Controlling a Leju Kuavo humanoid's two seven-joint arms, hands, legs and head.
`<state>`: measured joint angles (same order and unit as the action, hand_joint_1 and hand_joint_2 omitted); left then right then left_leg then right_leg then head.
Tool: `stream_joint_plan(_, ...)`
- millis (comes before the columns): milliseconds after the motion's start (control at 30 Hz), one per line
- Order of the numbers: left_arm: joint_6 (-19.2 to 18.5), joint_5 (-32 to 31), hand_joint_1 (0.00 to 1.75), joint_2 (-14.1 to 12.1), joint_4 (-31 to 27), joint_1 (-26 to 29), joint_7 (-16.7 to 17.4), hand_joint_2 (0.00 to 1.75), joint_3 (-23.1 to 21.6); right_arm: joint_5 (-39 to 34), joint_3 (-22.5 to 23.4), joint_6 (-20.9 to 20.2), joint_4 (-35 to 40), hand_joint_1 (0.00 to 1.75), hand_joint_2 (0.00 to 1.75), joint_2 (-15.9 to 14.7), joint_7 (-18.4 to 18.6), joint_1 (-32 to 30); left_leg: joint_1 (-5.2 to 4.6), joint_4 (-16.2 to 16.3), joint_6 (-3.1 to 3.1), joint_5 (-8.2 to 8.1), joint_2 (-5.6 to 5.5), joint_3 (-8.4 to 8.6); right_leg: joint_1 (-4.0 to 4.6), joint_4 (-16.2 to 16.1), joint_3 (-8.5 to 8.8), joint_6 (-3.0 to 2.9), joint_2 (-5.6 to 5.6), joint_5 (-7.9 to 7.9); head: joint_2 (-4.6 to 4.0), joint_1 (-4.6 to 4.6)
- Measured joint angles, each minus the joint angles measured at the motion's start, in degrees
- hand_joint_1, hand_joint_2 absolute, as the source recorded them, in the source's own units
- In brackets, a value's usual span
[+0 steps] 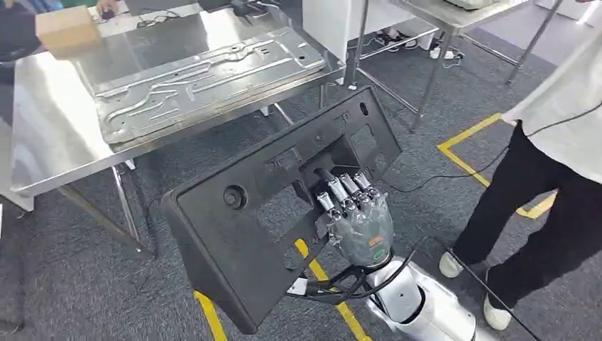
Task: Take the parts from the cabinet and place them on the table.
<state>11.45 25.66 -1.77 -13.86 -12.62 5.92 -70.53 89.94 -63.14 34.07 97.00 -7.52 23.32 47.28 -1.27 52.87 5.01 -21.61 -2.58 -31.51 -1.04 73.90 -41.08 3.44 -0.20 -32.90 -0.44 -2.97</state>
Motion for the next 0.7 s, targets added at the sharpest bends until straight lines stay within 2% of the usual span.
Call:
stream_joint_plan(33, 0.0, 0.0, 0.00, 0.0, 0.0, 0.2, 0.1, 1.75, 0.0, 0.0, 0.0, 0.0, 0.0, 1.75, 1.75, 0.0, 0.0, -0.2, 0.02, 0.1, -0.17, -0.21, -0.84, 0.25, -0.02, -2.2, 0.23, 0.06, 0.04, 2.29, 0.00, 0.00)
stream_joint_plan(67, 0.0, 0.0, 0.00, 0.0, 0.0, 0.4, 0.1, 1.75, 0.0, 0.0, 0.0, 0.0, 0.0, 1.75, 1.75, 0.0, 0.0, -0.2, 0.08, 0.2, -0.31, -0.47, -1.59, 0.55, -0.09, -6.6, 1.71, 0.07, 0.19, 5.30, 0.00, 0.00)
stream_joint_plan(100, 0.0, 0.0, 0.00, 0.0, 0.0, 0.4, 0.1, 1.75, 0.0, 0.0, 0.1, 0.0, 0.0, 1.75, 1.75, 0.0, 0.0, -0.2, 0.13, 0.4, -0.60, -0.83, -2.34, 0.84, -0.23, -12.4, 4.03, 0.11, 0.95, 8.71, 0.00, 0.00)
stream_joint_plan(133, 0.0, 0.0, 0.00, 0.0, 0.0, 0.4, 0.1, 1.75, 0.0, 0.0, 0.2, -0.1, 0.0, 1.75, 1.75, 0.0, -0.1, -0.2, 0.17, 0.8, -0.92, -1.28, -2.94, 0.73, -0.63, -17.4, 5.93, 0.31, 3.63, 11.02, 0.00, 0.00)
stream_joint_plan(167, 0.0, 0.0, 0.00, 0.0, 0.0, 0.3, 0.1, 1.75, 0.0, 0.0, 0.2, -0.1, 0.0, 1.75, 1.75, -0.1, -0.1, -0.2, -0.23, 1.4, -1.32, -1.76, -3.42, 0.44, -0.53, -18.1, 6.21, -0.21, 4.11, 10.51, 0.00, 0.00)
stream_joint_plan(233, 0.0, 0.0, 0.00, 0.0, 0.0, 0.4, 0.1, 1.75, 0.0, 0.0, 0.3, -0.2, 0.0, 1.75, 1.75, 0.0, -0.3, -0.2, 0.03, 1.2, -1.52, -1.89, -4.12, 0.10, -0.29, -18.1, 6.09, -0.92, 2.92, 10.41, 0.00, 0.00)
stream_joint_plan(267, 0.0, 0.0, 0.00, 0.0, 0.0, 0.5, 0.1, 1.75, 0.0, 0.0, 0.3, -0.3, 0.0, 1.75, 1.75, 0.0, -0.3, -0.2, 0.17, 1.1, -1.82, -1.89, -4.56, 0.06, -0.12, -18.1, 6.13, -1.35, 2.43, 10.34, 0.00, -0.02)
stream_joint_plan(300, 0.1, 0.0, 0.00, -0.1, 0.0, 0.6, 0.1, 1.75, 0.0, 0.0, 0.4, -0.3, 0.0, 1.75, 1.75, 0.0, -0.3, -0.2, 0.18, 1.4, -2.03, -2.18, -4.88, 0.03, -0.54, -18.2, 6.29, -1.76, 1.82, 10.38, 0.00, -0.02)
stream_joint_plan(333, 0.2, 0.0, 0.00, -0.2, 0.0, 0.6, 0.1, 1.75, 0.1, 0.0, 0.5, -0.3, 0.1, 1.75, 1.75, 0.1, -0.5, -0.1, 0.02, 2.4, -2.41, -2.79, -2.95, -0.28, -0.45, -18.3, 6.55, -2.00, 1.27, 10.24, 0.00, -0.02)
stream_joint_plan(367, 0.2, -0.1, 0.00, -0.1, 0.0, 0.5, 0.1, 1.75, 0.1, 0.0, 0.6, -0.4, 0.1, 1.75, 1.75, 0.2, -0.5, -0.2, 0.07, 5.5, -2.99, -4.50, -0.40, -1.82, -0.47, -18.3, 6.77, -2.43, 0.69, 10.00, 0.00, -0.13)
stream_joint_plan(400, 0.2, 0.0, 0.00, -0.1, 0.0, 0.4, 0.1, 1.75, 0.1, 0.0, 0.7, -0.5, 0.1, 1.75, 1.75, 0.3, -0.5, -0.2, 0.44, 10.5, -3.43, -6.68, 0.83, -4.48, -0.38, -18.3, 6.86, -2.58, 0.27, 9.85, 0.00, -0.15)
stream_joint_plan(433, 0.2, 0.0, 0.00, -0.1, 0.0, 0.2, 0.0, 1.75, 0.1, 0.0, 0.7, -0.5, 0.1, 1.75, 1.75, 0.3, -0.6, -0.2, 0.71, 15.5, -3.71, -8.55, 1.43, -7.25, -0.35, -18.3, 6.90, -2.70, -0.43, 9.68, 0.00, -0.13)
stream_joint_plan(467, 0.2, 0.0, 0.00, 0.0, 0.0, 0.0, -0.1, 1.75, 0.2, 0.0, 0.7, -0.5, 0.1, 1.75, 1.75, 0.3, -0.7, -0.3, 0.92, 19.8, -3.93, -9.75, 1.67, -9.72, -0.35, -18.3, 6.95, -2.71, -1.15, 9.50, 0.00, -0.15)
stream_joint_plan(500, 0.2, 0.0, 0.00, 0.0, 0.0, -0.1, -0.1, 1.75, 0.2, 0.0, 0.7, -0.5, 0.1, 1.75, 1.75, 0.3, -0.7, -0.5, 1.12, 21.4, -4.05, -9.59, 1.75, -10.85, -0.37, -18.3, 7.09, -2.69, -1.87, 9.34, 0.00, -0.13)
stream_joint_plan(533, 0.2, -0.1, 0.00, 0.0, 0.0, -0.1, -0.1, 1.75, 0.3, 0.0, 0.7, -0.5, 0.1, 1.75, 1.75, 0.3, -0.8, -0.5, 1.30, 19.9, -4.18, -8.07, 1.92, -10.33, -0.38, -18.3, 7.36, -2.63, -2.48, 9.12, 0.00, -0.13)
stream_joint_plan(567, 0.2, -0.1, 0.00, 0.0, 0.0, 0.0, -0.1, 1.75, 0.3, 0.0, 0.7, -0.5, 0.1, 1.75, 1.75, 0.3, -0.9, -0.5, 1.40, 15.6, -4.18, -5.56, 2.30, -8.29, -0.37, -18.3, 7.74, -2.49, -3.02, 8.90, 0.00, -0.15)
stream_joint_plan(600, 0.2, -0.1, 0.00, 0.0, 0.0, 0.1, 0.0, 1.75, 0.3, 0.0, 0.7, -0.5, 0.1, 1.75, 1.75, 0.3, -1.0, -0.5, 1.38, 9.6, -3.92, -2.61, 3.14, -5.31, -0.38, -18.3, 8.22, -2.35, -3.65, 8.63, 0.00, -0.15)
stream_joint_plan(633, 0.1, -0.2, 0.00, 0.0, 0.0, 0.2, 0.1, 1.75, 0.3, 0.0, 0.7, -0.5, 0.1, 1.75, 1.75, 0.3, -1.0, -0.5, 1.16, 4.1, -3.45, -0.29, 5.15, -2.53, -0.33, -18.3, 8.70, -2.18, -4.19, 8.40, 0.00, -0.15)
stream_joint_plan(667, 0.2, -0.2, 0.00, 0.0, 0.0, 0.2, 0.1, 1.75, 0.3, 0.0, 0.9, -0.5, 0.1, 1.75, 1.75, 0.3, -1.0, -0.5, 0.42, 1.3, -3.11, -0.73, 7.56, -1.47, -0.06, -18.3, 8.98, -1.83, -4.68, 8.13, 0.00, -0.13)
stream_joint_plan(700, 0.2, -0.2, 0.00, 0.0, 0.0, 0.1, 0.0, 1.75, 0.3, 0.0, 0.9, -0.5, 0.1, 1.75, 1.75, 0.3, -1.0, -0.5, 0.27, 1.3, -2.85, -0.70, 6.67, -1.47, 0.03, -18.4, 8.95, -1.48, -5.04, 7.93, 0.00, -0.11)
